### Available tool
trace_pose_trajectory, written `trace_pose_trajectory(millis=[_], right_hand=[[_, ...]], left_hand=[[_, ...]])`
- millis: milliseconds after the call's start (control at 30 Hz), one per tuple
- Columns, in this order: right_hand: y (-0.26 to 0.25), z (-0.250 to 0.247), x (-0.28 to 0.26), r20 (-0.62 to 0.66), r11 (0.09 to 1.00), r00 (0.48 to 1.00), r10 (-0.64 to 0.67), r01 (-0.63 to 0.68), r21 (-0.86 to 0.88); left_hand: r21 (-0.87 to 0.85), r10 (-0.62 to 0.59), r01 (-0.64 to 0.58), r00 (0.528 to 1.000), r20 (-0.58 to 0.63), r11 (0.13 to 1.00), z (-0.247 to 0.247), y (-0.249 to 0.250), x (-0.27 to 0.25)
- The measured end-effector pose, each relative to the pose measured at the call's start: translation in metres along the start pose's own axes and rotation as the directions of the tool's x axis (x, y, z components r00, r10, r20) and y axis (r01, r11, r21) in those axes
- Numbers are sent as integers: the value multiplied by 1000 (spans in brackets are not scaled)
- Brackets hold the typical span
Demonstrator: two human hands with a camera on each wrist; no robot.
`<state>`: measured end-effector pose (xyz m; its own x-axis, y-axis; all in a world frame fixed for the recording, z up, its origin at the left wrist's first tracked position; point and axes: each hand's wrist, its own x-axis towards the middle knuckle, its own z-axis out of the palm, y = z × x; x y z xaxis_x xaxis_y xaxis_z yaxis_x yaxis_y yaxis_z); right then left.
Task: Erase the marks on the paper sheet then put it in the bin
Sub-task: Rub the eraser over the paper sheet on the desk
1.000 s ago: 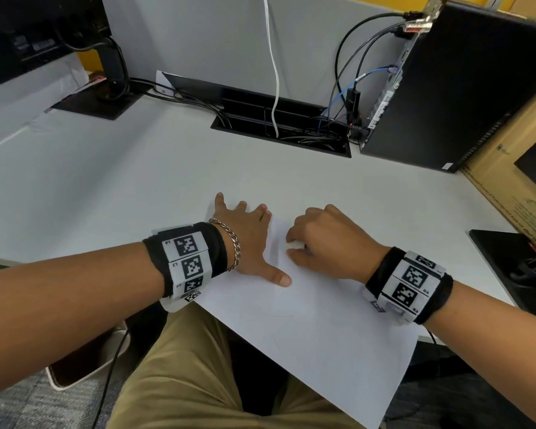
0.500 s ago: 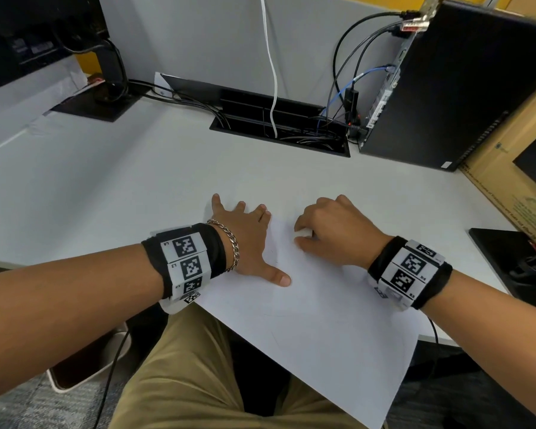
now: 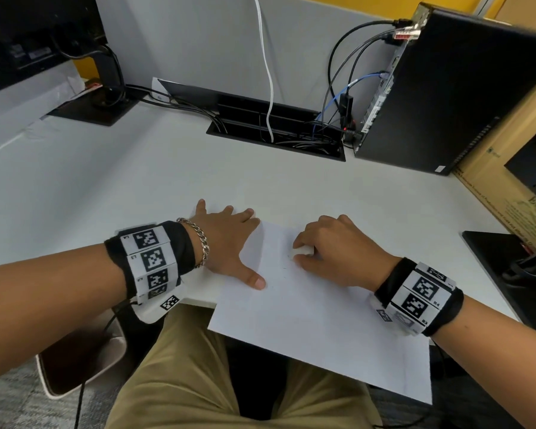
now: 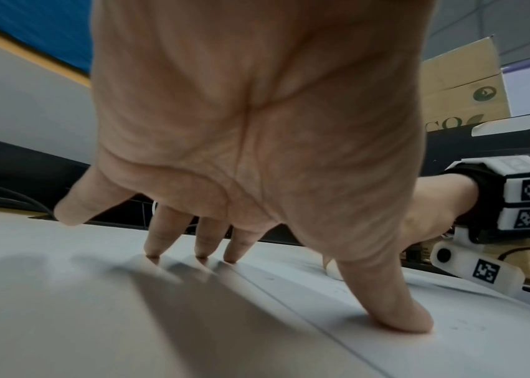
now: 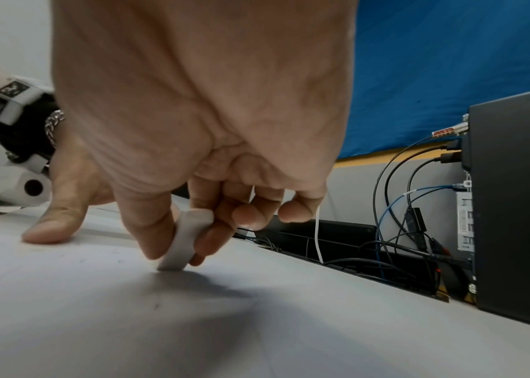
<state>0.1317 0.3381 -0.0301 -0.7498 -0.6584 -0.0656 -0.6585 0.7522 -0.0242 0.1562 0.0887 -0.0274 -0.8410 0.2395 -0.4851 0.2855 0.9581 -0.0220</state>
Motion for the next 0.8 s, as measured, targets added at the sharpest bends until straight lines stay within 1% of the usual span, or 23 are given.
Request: trace_pose_trajectory(millis=[200, 300, 367, 467, 600, 667, 767, 800], right_hand=[[-1, -14, 11, 55, 1000, 998, -28, 28, 13], [-5, -22, 33, 16, 998, 999, -36, 35, 44], [-8, -22, 49, -3, 999, 999, -35, 35, 28], [-10, -17, 67, 16, 1000, 1000, -22, 22, -5], [-10, -10, 74, 19, 1000, 1000, -5, 5, -3], [-12, -9, 72, 24, 999, 999, -44, 44, -24], [-15, -10, 68, 73, 989, 989, -127, 132, -68], [-14, -12, 69, 77, 986, 988, -133, 140, -86]], left_hand=[[-39, 0, 1, 1000, 3, 999, 5, -4, 0], [-28, -7, 7, 1000, 16, 1000, 5, -4, 0], [-25, -12, 12, 1000, 23, 1000, 6, -4, 0], [-32, -19, 20, 999, 30, 999, 6, -4, 2], [-40, -19, 20, 999, 38, 999, 8, -6, 5], [-45, -19, 20, 999, 38, 999, 9, -6, 5], [-49, -21, 22, 999, 36, 999, 10, -7, 6], [-49, -22, 24, 999, 36, 999, 10, -7, 6]])
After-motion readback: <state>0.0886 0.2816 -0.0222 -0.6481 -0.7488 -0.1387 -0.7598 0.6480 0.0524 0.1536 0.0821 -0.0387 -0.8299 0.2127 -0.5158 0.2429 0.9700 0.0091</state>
